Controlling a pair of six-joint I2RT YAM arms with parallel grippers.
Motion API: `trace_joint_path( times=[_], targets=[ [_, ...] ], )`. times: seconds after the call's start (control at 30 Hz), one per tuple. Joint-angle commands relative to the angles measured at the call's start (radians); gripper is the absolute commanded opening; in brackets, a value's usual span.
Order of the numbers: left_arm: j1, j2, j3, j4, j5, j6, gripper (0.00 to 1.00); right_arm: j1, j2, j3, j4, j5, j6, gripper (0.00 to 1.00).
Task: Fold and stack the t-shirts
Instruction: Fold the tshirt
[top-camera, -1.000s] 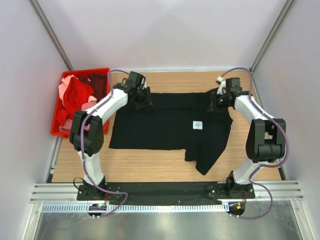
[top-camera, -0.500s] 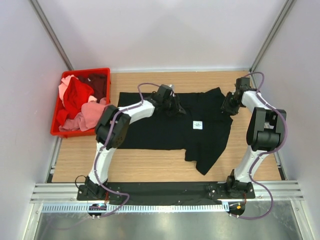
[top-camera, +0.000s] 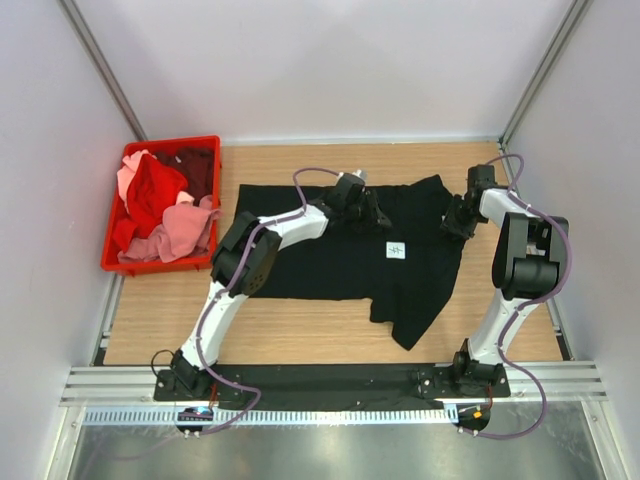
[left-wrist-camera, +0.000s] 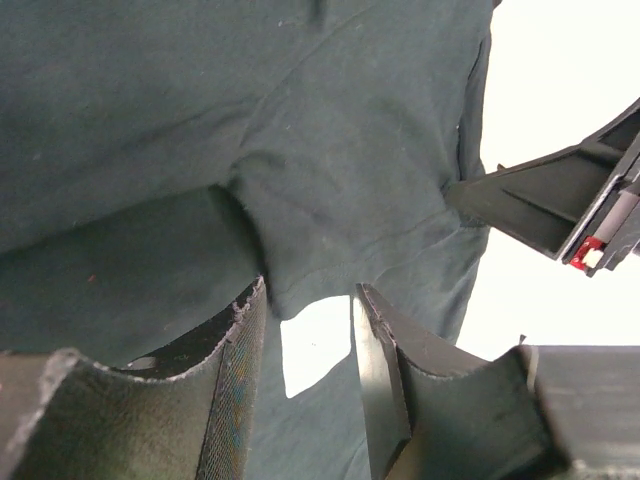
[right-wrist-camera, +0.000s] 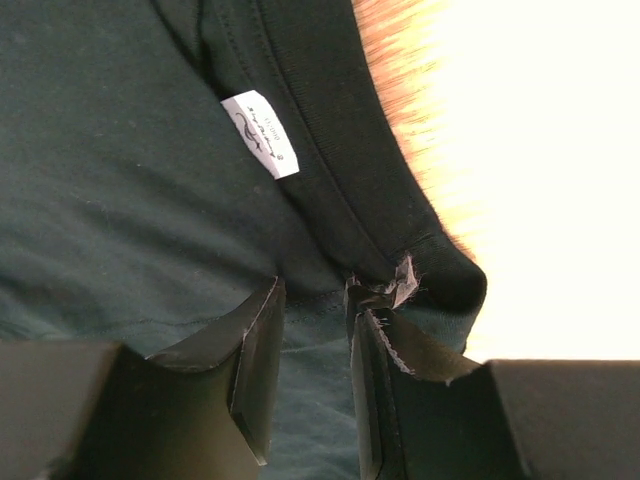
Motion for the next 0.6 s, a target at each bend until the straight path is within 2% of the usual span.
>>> trace_joint_path(
  times=[0.0, 0.43, 0.53, 0.57],
  targets=[
    [-0.009, 0.026, 0.039, 0.040, -0.024, -0.010, 0.42, -0.008, -0.007, -0.013, 0.041, 0.030, 0.006, 0.37],
    [-0.021, 0.049, 0.058, 0.028, -0.030, -0.036, 0.39, -0.009, -0.020, -0.029, 0.060, 0.018, 0.017, 0.28],
    [-0.023, 0.064, 0.071, 0.028, -0.023, -0.049, 0.34, -0.009, -0.027, -0.030, 0.067, 0.010, 0.019, 0.18],
    [-0.024, 0.066, 0.074, 0.028, -0.018, -0.050, 0.29, -0.009, -0.030, -0.030, 0.068, 0.012, 0.017, 0.13]
  ],
)
